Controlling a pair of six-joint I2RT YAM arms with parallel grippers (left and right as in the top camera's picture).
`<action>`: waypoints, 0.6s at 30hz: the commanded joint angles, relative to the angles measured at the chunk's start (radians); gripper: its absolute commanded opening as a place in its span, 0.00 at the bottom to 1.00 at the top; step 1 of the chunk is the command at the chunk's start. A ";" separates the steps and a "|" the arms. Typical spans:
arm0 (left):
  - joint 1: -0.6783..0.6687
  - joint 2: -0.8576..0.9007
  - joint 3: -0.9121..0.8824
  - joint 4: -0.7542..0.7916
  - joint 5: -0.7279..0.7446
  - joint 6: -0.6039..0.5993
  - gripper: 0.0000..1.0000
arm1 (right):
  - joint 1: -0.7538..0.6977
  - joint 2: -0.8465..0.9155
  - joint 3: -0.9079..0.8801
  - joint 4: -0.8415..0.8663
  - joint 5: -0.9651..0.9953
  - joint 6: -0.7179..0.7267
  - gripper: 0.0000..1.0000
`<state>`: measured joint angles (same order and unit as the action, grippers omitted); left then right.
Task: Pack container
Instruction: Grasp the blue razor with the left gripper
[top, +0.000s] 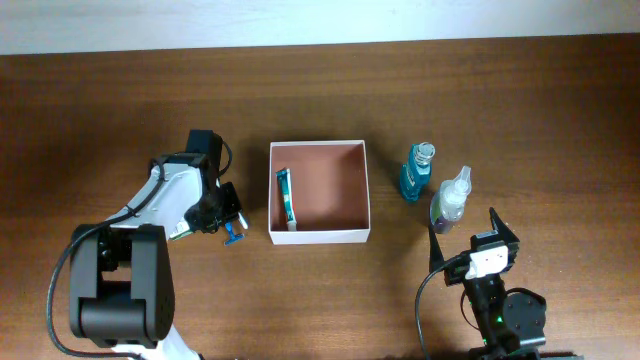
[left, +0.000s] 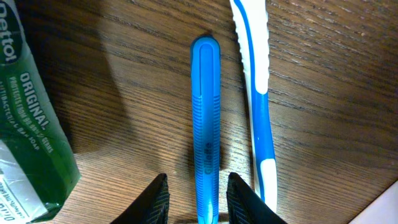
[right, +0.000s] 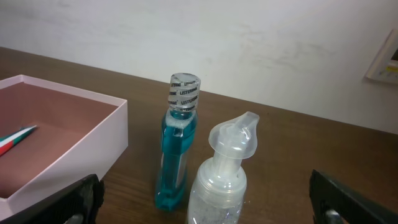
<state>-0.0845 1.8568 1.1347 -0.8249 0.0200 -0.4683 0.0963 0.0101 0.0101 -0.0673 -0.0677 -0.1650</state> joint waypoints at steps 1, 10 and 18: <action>0.000 -0.013 -0.008 0.007 0.006 0.002 0.32 | 0.008 -0.006 -0.005 -0.006 0.009 -0.003 0.98; 0.000 -0.010 -0.042 0.043 0.006 0.002 0.31 | 0.008 -0.006 -0.005 -0.006 0.009 -0.003 0.98; 0.000 -0.010 -0.050 0.048 0.002 0.002 0.19 | 0.008 -0.006 -0.005 -0.006 0.009 -0.003 0.98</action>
<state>-0.0845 1.8553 1.1011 -0.7803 0.0185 -0.4683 0.0963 0.0101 0.0101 -0.0673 -0.0677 -0.1654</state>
